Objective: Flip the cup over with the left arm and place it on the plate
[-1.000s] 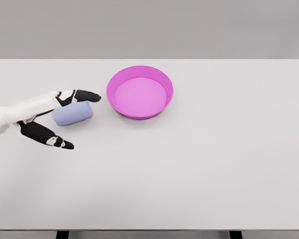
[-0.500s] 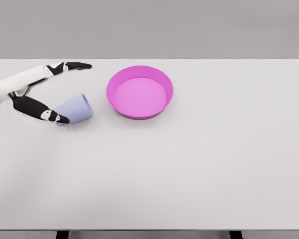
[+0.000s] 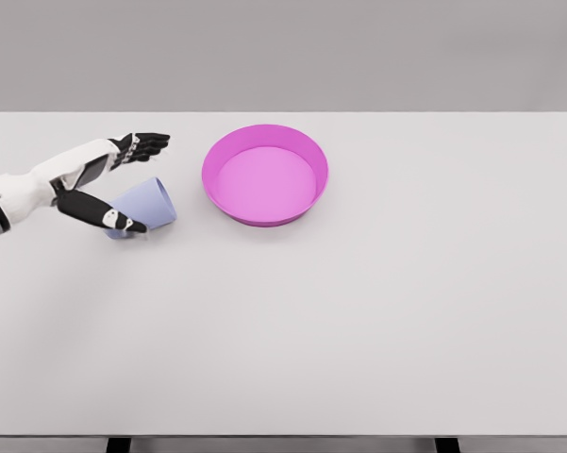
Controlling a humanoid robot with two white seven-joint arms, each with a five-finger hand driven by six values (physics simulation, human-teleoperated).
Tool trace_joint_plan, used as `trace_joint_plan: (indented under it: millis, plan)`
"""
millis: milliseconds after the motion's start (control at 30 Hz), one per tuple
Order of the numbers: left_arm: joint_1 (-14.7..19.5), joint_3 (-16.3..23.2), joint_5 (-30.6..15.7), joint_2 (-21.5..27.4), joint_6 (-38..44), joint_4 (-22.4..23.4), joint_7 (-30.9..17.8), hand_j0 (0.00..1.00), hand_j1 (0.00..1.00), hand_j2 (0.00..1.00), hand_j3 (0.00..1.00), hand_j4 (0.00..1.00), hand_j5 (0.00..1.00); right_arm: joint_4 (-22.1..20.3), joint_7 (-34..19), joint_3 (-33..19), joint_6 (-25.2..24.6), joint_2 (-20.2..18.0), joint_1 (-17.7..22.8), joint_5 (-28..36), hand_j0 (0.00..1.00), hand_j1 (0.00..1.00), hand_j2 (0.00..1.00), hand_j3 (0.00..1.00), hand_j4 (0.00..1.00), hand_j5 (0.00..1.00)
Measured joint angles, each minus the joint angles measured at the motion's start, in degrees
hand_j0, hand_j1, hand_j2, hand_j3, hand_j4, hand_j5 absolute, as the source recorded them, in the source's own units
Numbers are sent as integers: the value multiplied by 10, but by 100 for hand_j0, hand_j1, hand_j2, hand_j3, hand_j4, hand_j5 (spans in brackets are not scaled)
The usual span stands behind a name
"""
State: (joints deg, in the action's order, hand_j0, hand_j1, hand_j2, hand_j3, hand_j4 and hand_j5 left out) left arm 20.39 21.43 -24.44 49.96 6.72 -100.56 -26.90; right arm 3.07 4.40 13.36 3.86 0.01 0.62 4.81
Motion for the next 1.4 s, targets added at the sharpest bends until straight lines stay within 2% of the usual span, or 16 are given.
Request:
trace_joint_plan:
  millis: [167,433,600,867,1100,1400]
  plan:
    - [-7,-15,43,-3,37,-4,16,100,100,100,100,100,100,0,0,0,0,0,0,0,100,100,100,100,100,100]
    - [-20,-12,116,-27,44,-1,19,100,100,100,100,100,100,0,0,0,0,0,0,0,100,100,100,100,100,100]
    - [-23,-11,128,-51,45,4,19,100,100,100,100,100,100,0,0,0,0,0,0,0,100,100,100,100,100,100]
    - [-17,-12,132,-57,45,5,20,100,100,100,100,100,100,0,0,0,0,0,0,0,100,100,100,100,100,100]
    - [-19,-12,201,-60,44,6,23,100,100,100,100,100,100,0,0,0,0,0,0,0,100,100,100,100,100,100]
    - [-9,2,214,-94,45,42,24,100,100,100,100,100,100,0,0,0,0,0,0,0,100,100,100,100,100,100]
